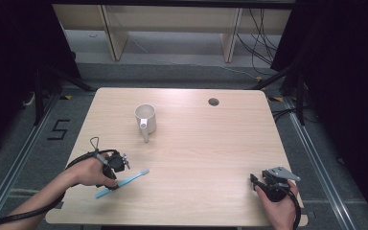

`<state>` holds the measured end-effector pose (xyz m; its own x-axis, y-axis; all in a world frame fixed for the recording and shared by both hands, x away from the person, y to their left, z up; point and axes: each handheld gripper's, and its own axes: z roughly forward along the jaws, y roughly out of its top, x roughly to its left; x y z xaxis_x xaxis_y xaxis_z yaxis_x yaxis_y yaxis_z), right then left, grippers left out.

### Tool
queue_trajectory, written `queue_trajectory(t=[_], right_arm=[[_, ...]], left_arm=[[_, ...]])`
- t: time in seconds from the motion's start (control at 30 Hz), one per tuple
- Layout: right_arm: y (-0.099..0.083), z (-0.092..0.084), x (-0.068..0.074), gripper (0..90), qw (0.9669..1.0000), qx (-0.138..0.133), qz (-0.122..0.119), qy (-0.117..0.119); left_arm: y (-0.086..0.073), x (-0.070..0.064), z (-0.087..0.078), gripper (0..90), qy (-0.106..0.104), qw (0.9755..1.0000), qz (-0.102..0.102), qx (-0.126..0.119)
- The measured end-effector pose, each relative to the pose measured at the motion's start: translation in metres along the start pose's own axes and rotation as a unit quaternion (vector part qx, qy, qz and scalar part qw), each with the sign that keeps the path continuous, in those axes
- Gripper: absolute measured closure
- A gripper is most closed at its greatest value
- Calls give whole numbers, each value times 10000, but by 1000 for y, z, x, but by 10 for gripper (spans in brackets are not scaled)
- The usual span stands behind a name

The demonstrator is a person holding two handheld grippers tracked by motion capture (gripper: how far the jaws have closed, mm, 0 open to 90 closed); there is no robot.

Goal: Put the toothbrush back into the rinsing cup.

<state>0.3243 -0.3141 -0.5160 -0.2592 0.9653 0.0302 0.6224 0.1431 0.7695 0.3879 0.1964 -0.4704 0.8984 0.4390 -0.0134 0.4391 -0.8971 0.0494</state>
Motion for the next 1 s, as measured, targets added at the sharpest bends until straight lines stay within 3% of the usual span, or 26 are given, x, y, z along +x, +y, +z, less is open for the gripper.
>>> queue_trajectory(t=[0.47,0.8,0.83,0.93,1.0], right_arm=[[0,0,0,493,10000,4,0,-2],[0,0,1,492,10000,28,-21,-27],[0,2,0,492,9999,24,-85,-143],[0,0,1,492,9999,110,-30,-67],[1,-1,0,492,9998,135,-125,-100]], left_arm=[[7,-2,6,638,-2,9999,155,74],[9,-2,8,669,-17,9999,119,117],[9,-2,8,673,-20,9998,116,128],[9,-2,8,688,-20,9999,114,121],[10,-2,9,694,-28,9999,80,103]])
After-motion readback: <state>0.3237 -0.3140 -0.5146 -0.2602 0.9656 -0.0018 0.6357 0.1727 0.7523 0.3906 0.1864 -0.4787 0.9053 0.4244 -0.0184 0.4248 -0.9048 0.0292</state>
